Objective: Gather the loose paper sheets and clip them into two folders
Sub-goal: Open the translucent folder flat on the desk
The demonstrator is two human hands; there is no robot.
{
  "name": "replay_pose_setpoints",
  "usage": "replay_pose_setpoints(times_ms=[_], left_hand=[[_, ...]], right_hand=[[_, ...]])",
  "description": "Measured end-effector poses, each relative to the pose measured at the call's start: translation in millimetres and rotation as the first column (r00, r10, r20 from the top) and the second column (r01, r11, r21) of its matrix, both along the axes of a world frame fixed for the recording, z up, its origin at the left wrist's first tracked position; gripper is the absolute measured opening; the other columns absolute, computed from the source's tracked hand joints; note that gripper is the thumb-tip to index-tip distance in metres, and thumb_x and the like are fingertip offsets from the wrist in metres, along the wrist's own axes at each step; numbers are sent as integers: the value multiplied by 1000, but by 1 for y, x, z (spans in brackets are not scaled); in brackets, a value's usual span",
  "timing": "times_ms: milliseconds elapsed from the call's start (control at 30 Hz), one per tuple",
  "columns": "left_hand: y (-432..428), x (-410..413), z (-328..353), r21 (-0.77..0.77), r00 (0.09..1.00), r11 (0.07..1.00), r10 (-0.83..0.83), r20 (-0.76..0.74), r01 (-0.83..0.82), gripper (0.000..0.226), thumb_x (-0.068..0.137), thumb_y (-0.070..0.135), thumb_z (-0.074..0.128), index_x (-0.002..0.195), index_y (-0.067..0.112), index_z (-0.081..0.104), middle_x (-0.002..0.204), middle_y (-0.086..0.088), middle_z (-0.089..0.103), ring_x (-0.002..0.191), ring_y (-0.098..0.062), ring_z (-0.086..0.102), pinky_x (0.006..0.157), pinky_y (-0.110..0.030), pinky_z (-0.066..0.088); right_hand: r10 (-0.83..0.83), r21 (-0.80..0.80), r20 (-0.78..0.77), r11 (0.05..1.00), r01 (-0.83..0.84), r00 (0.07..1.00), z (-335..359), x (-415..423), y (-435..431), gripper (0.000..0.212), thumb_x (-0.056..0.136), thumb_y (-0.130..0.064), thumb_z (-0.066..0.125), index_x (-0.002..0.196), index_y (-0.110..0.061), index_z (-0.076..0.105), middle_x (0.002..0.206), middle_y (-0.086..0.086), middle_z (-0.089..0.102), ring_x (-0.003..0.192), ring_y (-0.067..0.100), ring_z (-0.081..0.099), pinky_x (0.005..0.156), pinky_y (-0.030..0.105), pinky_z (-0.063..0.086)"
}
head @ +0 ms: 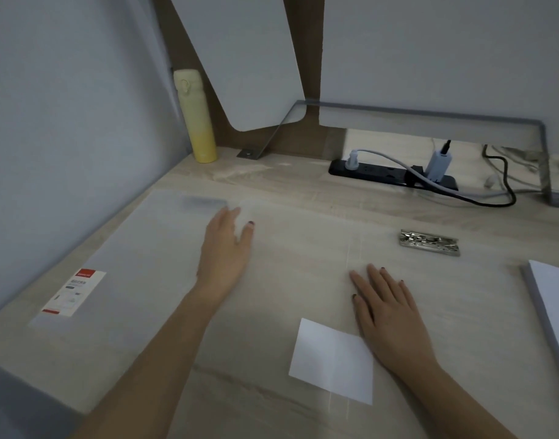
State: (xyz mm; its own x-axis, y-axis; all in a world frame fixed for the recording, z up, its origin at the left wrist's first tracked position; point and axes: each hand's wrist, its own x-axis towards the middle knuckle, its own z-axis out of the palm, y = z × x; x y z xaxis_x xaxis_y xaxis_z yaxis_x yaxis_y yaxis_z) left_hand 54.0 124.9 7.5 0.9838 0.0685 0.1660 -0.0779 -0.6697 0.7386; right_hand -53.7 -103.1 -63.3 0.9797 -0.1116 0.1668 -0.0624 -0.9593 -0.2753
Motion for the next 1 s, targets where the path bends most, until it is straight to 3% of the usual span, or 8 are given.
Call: replay_pose_setpoints(times_ms=[100, 233, 333, 400, 467, 667, 800, 1000], left_hand=[[-50, -19, -7, 172, 958, 944, -286, 2, 281, 48, 99, 30, 37, 145, 17, 30, 158, 2, 15, 146, -11, 6, 115, -24, 3], [-114, -29, -32, 404, 859, 767, -499, -113, 499, 51, 100, 33, 20, 148, 18, 21, 160, 0, 6, 147, -14, -3, 116, -28, -4], [-146, -35, -53, 515, 855, 703, -501, -132, 491, 75, 84, 46, -1, 146, 16, 28, 158, -3, 18, 146, -16, 10, 118, -34, 4], [-157, -40, -65, 582, 874, 682, -472, -113, 443, 67, 90, 46, 11, 134, 17, 52, 144, -4, 46, 136, -17, 40, 113, -36, 28], [-161, -41, -75, 603, 869, 671, -488, -78, 431, 56, 93, 44, 22, 123, 20, 63, 131, -1, 60, 124, -15, 54, 105, -38, 40], [-160, -39, -81, 573, 872, 717, -489, 6, 398, 64, 98, 45, 8, 130, 17, 56, 138, -4, 53, 130, -19, 48, 107, -37, 24], [-161, -37, -87, 550, 861, 755, -494, 119, 357, 52, 93, 41, 33, 130, 13, 56, 139, -7, 52, 131, -21, 47, 107, -39, 26], [-164, -37, -85, 539, 861, 761, -494, 121, 360, 54, 90, 41, 36, 131, 12, 55, 140, -9, 51, 132, -23, 45, 109, -38, 23]], right_hand=[[23, 126, -18, 992, -21, 1000, 5, 3, -1, 59, 90, -47, 17, 140, -26, 40, 153, -2, 28, 144, 17, 21, 114, 27, 2], [-87, 341, 19, 937, 75, 996, 14, 11, -28, 41, 96, -20, 45, 136, -12, 46, 151, 8, 33, 140, 21, 27, 114, 28, 15], [-209, 206, 20, 958, 200, 978, 17, 22, -56, 44, 96, -22, 37, 136, -5, 43, 151, 17, 31, 141, 30, 25, 115, 36, 17], [-227, 114, 8, 968, 224, 974, 21, 33, -71, 51, 95, -27, 30, 140, -4, 37, 153, 18, 26, 143, 30, 20, 117, 37, 12], [-202, 65, -26, 977, 203, 979, 24, 46, -79, 50, 99, -26, 30, 146, -9, 26, 157, 14, 16, 146, 26, 11, 117, 34, 5], [-89, -15, -88, 996, 88, 992, 20, 73, -84, 54, 101, -32, 23, 149, -9, 11, 158, 6, 12, 147, 19, 4, 119, 32, 2], [-62, -54, -33, 997, 60, 998, 13, 79, -89, 49, 101, -27, 20, 146, -6, 25, 154, 9, 26, 146, 23, 13, 118, 33, 7], [-23, -25, 4, 999, 23, 1000, 13, 80, -95, 42, 100, -15, 29, 139, -3, 38, 147, 11, 39, 144, 25, 20, 118, 35, 13]])
